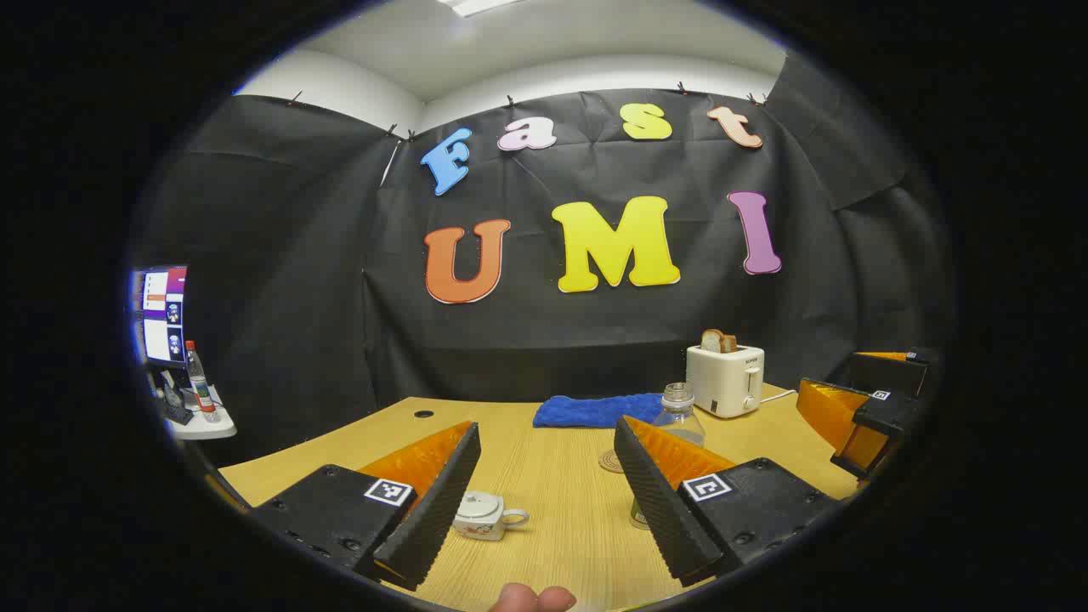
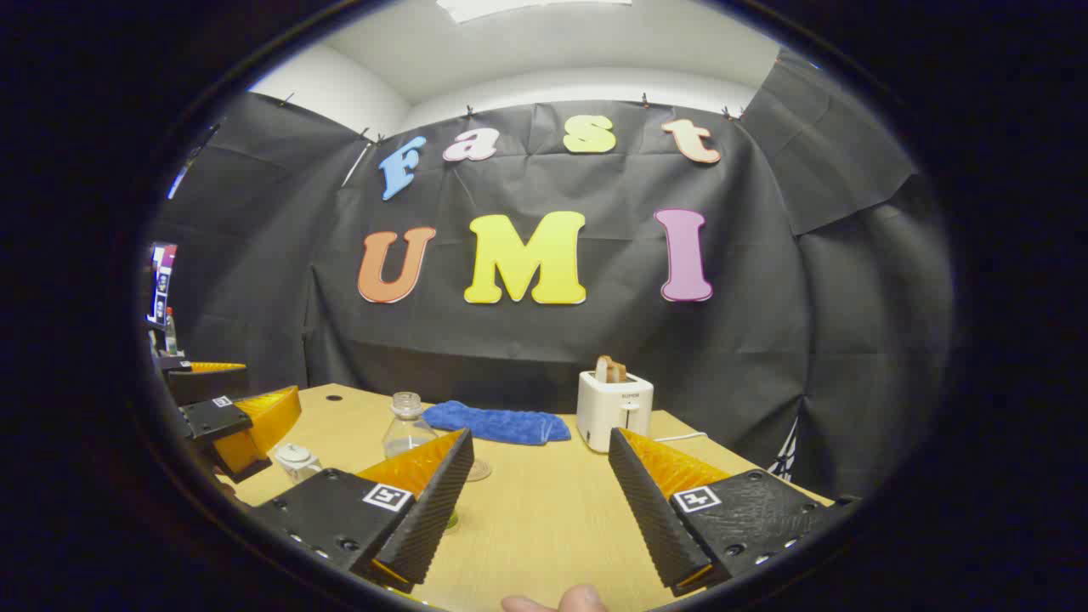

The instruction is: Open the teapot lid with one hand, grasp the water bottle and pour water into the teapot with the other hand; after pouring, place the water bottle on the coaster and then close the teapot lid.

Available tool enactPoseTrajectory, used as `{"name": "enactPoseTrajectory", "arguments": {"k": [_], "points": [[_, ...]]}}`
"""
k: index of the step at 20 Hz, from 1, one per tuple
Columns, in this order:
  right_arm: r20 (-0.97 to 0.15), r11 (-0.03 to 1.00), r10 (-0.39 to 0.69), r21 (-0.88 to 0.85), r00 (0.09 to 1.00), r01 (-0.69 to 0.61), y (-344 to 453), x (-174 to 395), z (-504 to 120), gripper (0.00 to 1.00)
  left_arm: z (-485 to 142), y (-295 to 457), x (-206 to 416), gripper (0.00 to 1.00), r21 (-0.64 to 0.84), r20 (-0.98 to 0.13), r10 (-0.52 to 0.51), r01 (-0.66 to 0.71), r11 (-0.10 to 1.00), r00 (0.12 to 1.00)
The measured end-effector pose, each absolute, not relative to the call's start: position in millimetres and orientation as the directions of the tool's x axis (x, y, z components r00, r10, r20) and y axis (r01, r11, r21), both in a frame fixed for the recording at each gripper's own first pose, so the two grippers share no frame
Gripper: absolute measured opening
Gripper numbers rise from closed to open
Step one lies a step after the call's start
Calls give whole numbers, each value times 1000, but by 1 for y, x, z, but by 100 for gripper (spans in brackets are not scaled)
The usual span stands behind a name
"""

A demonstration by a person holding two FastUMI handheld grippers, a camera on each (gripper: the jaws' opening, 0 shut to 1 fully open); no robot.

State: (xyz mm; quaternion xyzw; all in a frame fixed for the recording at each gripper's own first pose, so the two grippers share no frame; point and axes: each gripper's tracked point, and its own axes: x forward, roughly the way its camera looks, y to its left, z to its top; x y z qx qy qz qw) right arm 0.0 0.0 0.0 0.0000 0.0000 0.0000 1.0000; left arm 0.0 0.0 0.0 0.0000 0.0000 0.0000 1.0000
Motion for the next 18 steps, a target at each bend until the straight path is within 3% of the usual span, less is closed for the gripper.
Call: {"name": "enactPoseTrajectory", "arguments": {"k": [18], "points": [[-15, 1000, 17, 14, 1000, -17, 2, 3, -6, 95, 0, 0, 0, 99, -11, 1, 11, -11, 1000, 1000]]}}
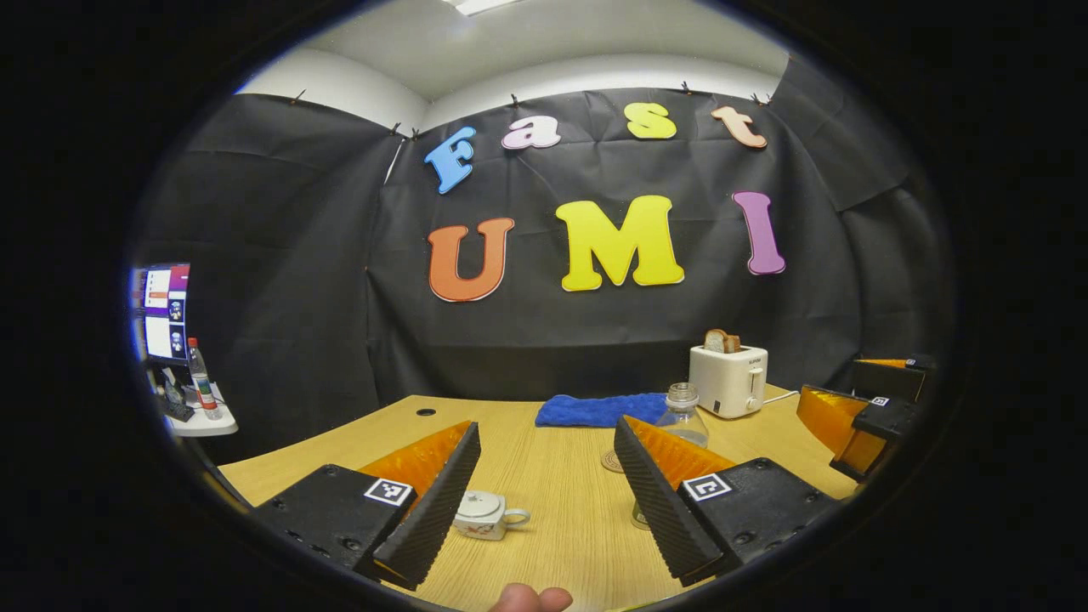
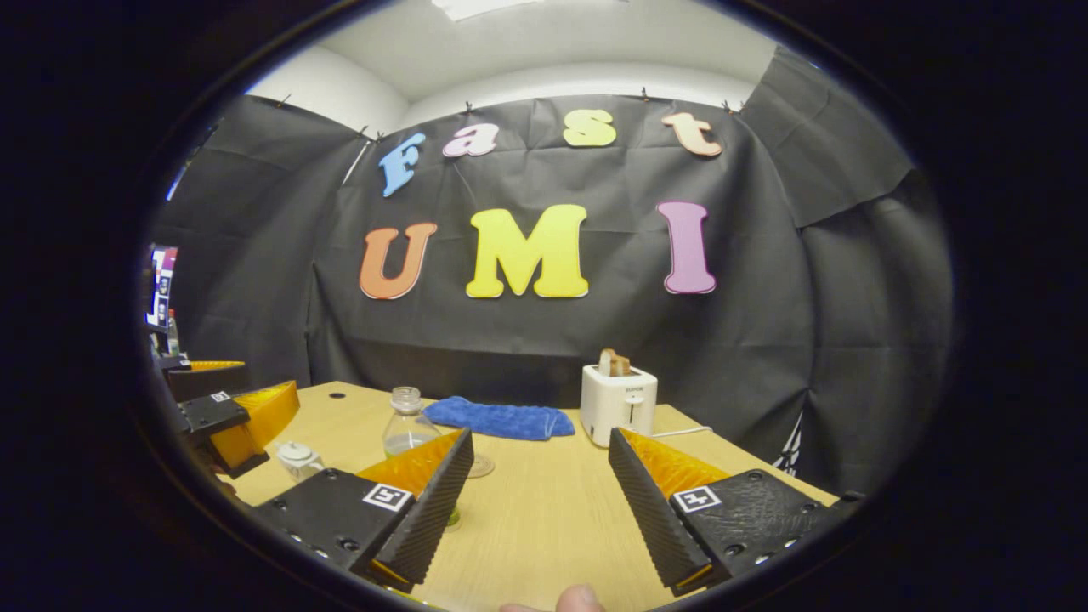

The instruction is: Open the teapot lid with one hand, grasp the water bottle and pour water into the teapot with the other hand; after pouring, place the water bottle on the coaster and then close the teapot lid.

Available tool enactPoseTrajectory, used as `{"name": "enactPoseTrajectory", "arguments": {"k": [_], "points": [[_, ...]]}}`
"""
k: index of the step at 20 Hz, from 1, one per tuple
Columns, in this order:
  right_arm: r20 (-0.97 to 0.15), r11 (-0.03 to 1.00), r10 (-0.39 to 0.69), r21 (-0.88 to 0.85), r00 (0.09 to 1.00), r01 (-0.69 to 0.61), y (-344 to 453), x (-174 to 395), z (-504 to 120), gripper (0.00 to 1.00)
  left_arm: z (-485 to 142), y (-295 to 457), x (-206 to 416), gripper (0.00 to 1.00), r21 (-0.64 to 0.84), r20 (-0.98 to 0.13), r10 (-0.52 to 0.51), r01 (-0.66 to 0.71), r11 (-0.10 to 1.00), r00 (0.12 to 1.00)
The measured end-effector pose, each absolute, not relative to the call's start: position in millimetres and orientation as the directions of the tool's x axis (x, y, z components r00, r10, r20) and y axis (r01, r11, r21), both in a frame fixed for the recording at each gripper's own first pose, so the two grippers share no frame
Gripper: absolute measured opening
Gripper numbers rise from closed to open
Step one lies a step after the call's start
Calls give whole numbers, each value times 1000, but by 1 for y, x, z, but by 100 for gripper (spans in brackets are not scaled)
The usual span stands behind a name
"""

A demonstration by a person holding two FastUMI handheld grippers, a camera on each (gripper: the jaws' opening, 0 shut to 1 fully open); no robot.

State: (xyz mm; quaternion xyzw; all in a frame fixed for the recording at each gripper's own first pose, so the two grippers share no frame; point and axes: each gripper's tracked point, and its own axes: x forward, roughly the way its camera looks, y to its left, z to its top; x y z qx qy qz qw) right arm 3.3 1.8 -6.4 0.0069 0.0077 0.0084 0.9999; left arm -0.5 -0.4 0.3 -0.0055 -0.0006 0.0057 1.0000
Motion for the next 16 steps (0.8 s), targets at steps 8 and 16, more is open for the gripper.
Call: {"name": "enactPoseTrajectory", "arguments": {"k": [8, 16], "points": [[-39, 1000, 20, -18, 999, -21, -9, 8, -28, 95, -50, 42, 2, 99, -10, -89, 66, -67, 998, 994], [-101, 1000, 20, 0, 995, -20, -18, 18, -53, 98, -91, 64, 29, 98, -58, -204, 38, -51, 997, 978]]}}
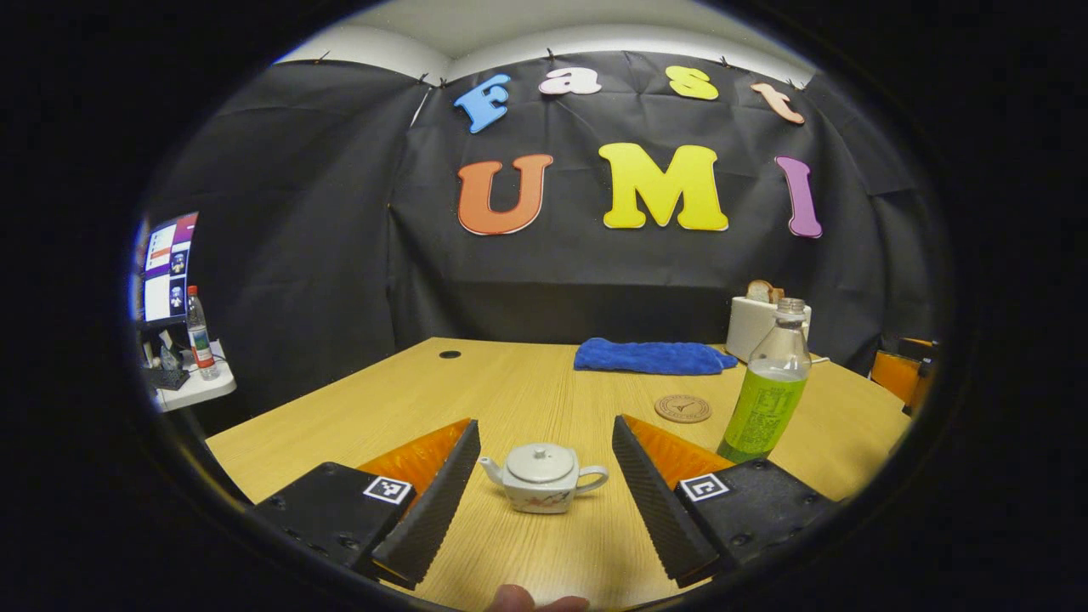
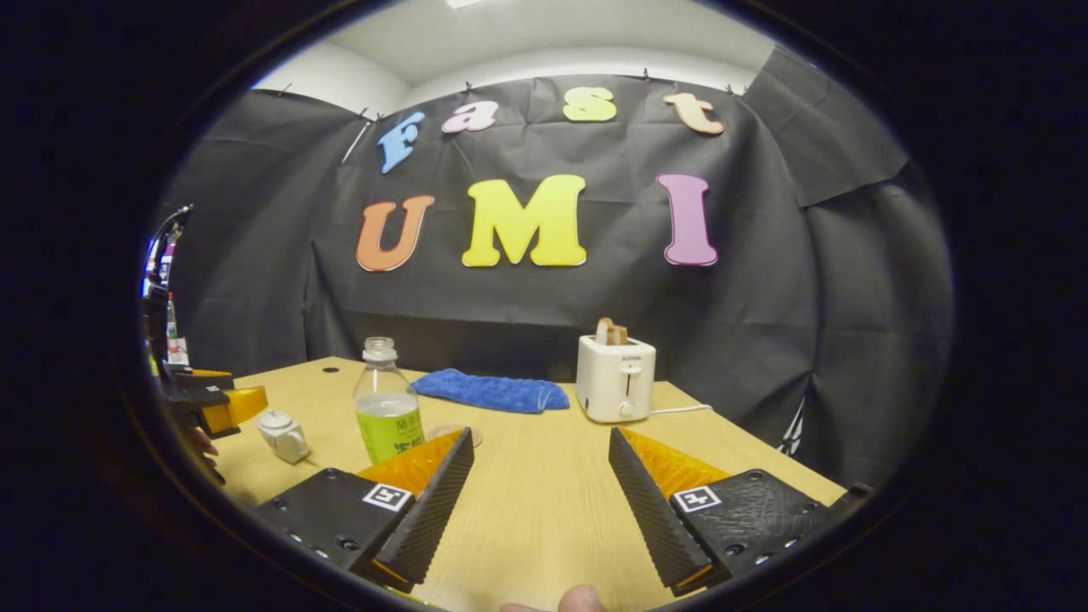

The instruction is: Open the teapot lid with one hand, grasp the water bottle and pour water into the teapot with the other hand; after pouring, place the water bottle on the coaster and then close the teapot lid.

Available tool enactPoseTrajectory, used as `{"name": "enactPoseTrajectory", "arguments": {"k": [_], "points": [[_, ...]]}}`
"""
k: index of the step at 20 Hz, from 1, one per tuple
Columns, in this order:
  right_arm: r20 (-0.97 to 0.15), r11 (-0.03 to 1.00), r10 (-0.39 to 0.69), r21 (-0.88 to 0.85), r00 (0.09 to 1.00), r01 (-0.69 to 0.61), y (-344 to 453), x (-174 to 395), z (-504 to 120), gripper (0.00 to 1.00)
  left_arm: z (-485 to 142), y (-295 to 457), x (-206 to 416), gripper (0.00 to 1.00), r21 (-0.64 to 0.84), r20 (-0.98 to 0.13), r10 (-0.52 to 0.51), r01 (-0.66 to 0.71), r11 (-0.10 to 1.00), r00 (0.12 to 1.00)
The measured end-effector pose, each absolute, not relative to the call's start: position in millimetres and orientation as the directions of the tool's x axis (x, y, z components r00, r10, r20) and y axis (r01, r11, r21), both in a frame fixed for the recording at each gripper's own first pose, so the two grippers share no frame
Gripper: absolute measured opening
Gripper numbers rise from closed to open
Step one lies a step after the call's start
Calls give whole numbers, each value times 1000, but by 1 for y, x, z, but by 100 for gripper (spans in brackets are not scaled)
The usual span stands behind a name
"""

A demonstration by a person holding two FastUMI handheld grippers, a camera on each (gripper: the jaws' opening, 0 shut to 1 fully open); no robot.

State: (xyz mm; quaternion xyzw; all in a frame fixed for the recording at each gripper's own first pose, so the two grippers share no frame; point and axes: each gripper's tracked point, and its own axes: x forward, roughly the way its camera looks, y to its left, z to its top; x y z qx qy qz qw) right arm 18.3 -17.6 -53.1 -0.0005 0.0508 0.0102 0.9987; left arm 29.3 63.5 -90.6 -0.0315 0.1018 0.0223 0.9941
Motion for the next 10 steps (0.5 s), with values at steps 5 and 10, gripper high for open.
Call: {"name": "enactPoseTrajectory", "arguments": {"k": [5, 10], "points": [[-116, 1000, 1, -15, 993, -3, -27, 22, -57, 95, -108, 72, 51, 90, -52, -273, 25, -40, 998, 962], [-115, 1000, -2, -28, 993, -1, -30, 25, -58, 95, -122, 72, 59, 72, -46, -328, 18, -35, 998, 944]]}}
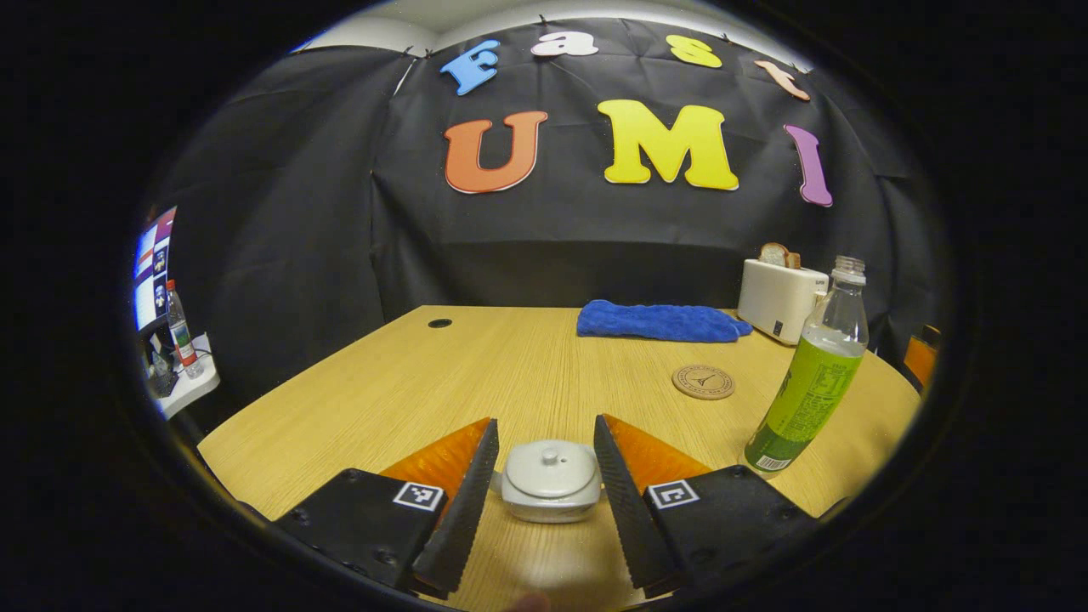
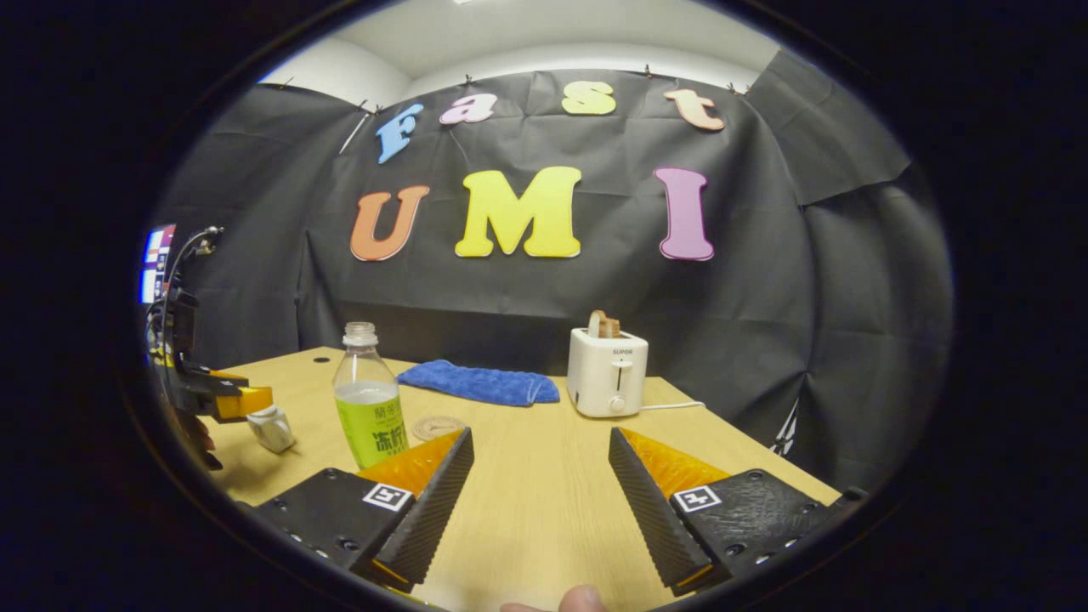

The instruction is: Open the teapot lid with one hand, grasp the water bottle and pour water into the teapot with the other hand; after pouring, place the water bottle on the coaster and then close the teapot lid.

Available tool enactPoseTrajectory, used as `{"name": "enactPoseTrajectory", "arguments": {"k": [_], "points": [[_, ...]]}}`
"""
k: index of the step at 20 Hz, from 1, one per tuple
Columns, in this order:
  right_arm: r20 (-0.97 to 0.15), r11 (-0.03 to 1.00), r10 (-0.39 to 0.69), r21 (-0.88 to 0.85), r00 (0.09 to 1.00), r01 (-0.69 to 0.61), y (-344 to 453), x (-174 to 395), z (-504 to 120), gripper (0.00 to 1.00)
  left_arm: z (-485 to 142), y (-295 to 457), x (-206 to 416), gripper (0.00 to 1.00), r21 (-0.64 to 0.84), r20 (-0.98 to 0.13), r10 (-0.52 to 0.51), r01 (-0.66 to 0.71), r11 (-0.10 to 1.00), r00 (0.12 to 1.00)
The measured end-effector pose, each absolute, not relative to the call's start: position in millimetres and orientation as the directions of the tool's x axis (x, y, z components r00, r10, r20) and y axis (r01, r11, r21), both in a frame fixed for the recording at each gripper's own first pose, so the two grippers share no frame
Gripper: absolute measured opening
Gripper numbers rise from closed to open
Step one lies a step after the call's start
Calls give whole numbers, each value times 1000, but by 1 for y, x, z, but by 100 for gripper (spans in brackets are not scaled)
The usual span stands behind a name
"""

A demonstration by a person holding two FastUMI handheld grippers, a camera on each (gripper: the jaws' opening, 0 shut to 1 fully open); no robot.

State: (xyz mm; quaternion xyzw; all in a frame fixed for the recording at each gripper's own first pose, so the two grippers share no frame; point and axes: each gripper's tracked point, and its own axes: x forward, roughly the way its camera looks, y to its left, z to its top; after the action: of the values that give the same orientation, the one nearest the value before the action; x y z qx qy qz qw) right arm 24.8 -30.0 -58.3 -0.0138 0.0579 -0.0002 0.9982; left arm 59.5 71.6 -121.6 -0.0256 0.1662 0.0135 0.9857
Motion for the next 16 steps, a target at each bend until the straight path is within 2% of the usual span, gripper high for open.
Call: {"name": "enactPoseTrajectory", "arguments": {"k": [3, 5, 10, 11, 14, 16], "points": [[-118, 999, -1, -38, 993, -3, -29, 25, -58, 95, -126, 71, 63, 63, -40, -341, 23, -39, 998, 940], [-119, 999, 0, -46, 993, -5, -29, 25, -59, 97, -128, 72, 65, 50, -33, -352, 36, -51, 998, 935], [-119, 998, 15, -61, 993, -23, -21, 27, -57, 95, -130, 72, 68, 28, 17, -345, 71, -70, 997, 936], [-117, 997, 22, -70, 993, -30, -19, 27, -57, 95, -129, 72, 70, 16, 27, -339, 71, -66, 997, 938], [-114, 993, 74, -88, 991, -84, -3, 27, -56, 98, -127, 70, 71, 5, 43, -328, 59, -47, 998, 943], [-116, 989, 109, -85, 987, -119, 6, 27, -56, 95, -121, 72, 70, 3, 39, -318, 51, -41, 998, 947]]}}
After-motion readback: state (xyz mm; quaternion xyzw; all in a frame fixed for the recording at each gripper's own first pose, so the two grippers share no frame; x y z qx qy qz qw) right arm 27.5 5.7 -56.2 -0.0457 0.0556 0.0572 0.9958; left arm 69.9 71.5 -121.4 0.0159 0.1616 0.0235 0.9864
